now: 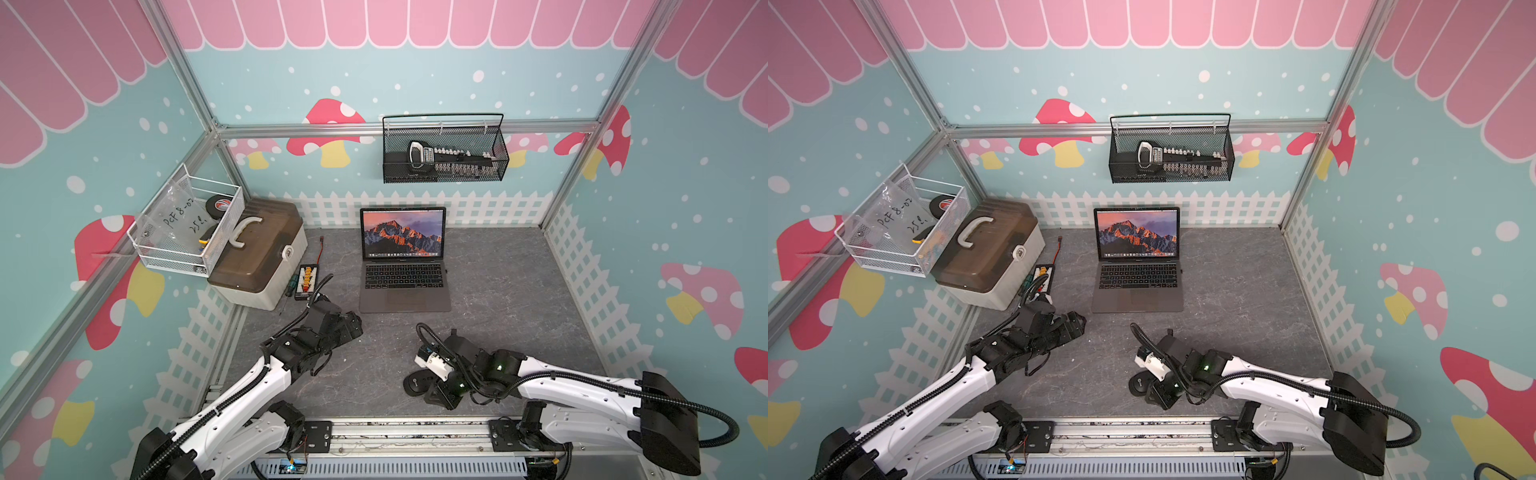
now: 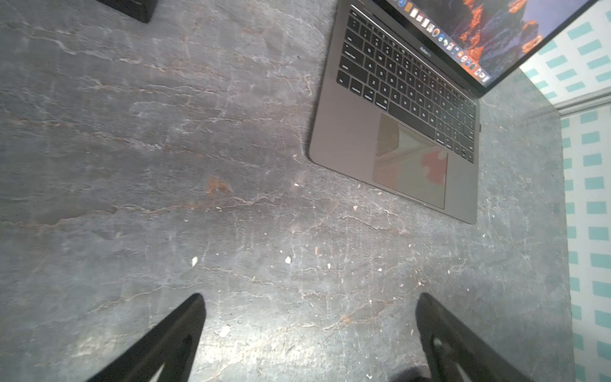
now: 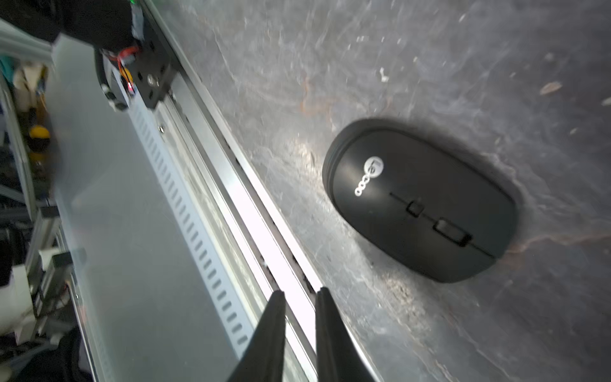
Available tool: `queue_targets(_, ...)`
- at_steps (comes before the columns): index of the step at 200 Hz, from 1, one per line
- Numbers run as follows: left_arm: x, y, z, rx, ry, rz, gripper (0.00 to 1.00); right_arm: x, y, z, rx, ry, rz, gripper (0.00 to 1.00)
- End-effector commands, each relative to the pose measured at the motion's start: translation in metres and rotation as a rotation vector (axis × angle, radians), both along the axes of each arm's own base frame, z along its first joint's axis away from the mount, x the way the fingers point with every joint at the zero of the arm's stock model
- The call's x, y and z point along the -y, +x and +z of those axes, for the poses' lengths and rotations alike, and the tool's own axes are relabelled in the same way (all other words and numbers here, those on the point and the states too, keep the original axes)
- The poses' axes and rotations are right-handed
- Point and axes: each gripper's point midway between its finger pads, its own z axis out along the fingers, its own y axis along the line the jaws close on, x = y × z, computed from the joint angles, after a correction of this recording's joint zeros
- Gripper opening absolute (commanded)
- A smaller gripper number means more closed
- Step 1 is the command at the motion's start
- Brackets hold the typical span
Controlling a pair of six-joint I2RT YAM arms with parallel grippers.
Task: Insert the wireless mouse receiver into the laptop
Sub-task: Adjust the mouse at the center of the board.
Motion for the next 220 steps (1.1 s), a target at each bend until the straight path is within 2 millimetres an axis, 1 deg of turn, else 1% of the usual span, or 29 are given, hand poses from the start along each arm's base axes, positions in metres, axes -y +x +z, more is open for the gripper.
queue_targets(1,-0.01,-0.002,-0.007,-0.018,0.038,0.008,0.99,0.014,0.009,-0.015,0.037,-0.093,-0.057,0.0)
queue_targets(21,-0.011,0.001,-0.006,-0.018,0.045,0.004,0.99,0.009,0.019,-0.021,0.066,-0.114,-0.077,0.0)
queue_targets(35,-0.013,0.002,-0.006,-0.017,0.049,0.006,0.99,0.002,0.017,-0.029,0.036,-0.11,-0.058,0.0)
queue_targets(42,-0.014,0.002,-0.005,-0.015,0.051,0.008,0.99,0.001,0.014,-0.036,0.016,-0.121,-0.046,0.0)
queue_targets(55,-0.016,0.002,-0.005,-0.015,0.047,0.012,0.99,0.001,0.015,-0.043,0.019,-0.152,-0.029,0.0)
queue_targets(72,-0.018,0.0,-0.006,-0.016,0.042,0.021,0.99,0.005,0.027,-0.046,0.069,-0.193,-0.051,0.0)
queue_targets(88,-0.02,-0.002,-0.008,-0.019,0.035,0.029,0.99,0.015,0.042,-0.049,0.122,-0.272,-0.117,0.0)
queue_targets(99,-0.021,-0.003,-0.008,-0.018,0.032,0.035,0.99,0.017,0.05,-0.051,0.136,-0.294,-0.146,0.0)
queue_targets(110,-0.023,-0.004,-0.009,-0.017,0.029,0.044,0.99,0.014,0.062,-0.049,0.154,-0.296,-0.185,0.0)
queue_targets(126,-0.025,-0.004,-0.01,-0.015,0.025,0.053,0.99,0.004,0.078,-0.043,0.182,-0.281,-0.224,0.0)
queue_targets(146,-0.027,-0.003,-0.01,-0.011,0.026,0.058,0.99,-0.011,0.097,-0.039,0.203,-0.261,-0.231,0.0)
queue_targets(167,-0.025,-0.003,-0.01,-0.014,0.027,0.044,0.99,-0.04,0.109,-0.033,0.209,-0.218,-0.181,0.0)
queue_targets(171,-0.031,-0.001,-0.009,-0.013,0.026,0.067,0.99,-0.045,0.11,-0.033,0.207,-0.213,-0.171,0.0)
queue_targets(186,-0.034,0.0,-0.009,-0.013,0.023,0.07,0.99,-0.058,0.115,-0.03,0.202,-0.201,-0.148,0.0)
queue_targets(198,-0.036,-0.002,-0.01,-0.016,0.023,0.075,1.0,-0.06,0.118,-0.025,0.213,-0.197,-0.145,0.0)
queue_targets(213,-0.039,-0.003,-0.011,-0.015,0.018,0.086,0.99,-0.053,0.122,-0.017,0.242,-0.216,-0.174,0.0)
queue_targets(215,-0.04,-0.004,-0.012,-0.017,0.019,0.089,0.99,-0.051,0.122,-0.016,0.245,-0.22,-0.18,0.01)
queue_targets(220,-0.041,-0.004,-0.012,-0.016,0.016,0.096,1.0,-0.048,0.123,-0.013,0.251,-0.227,-0.193,0.08)
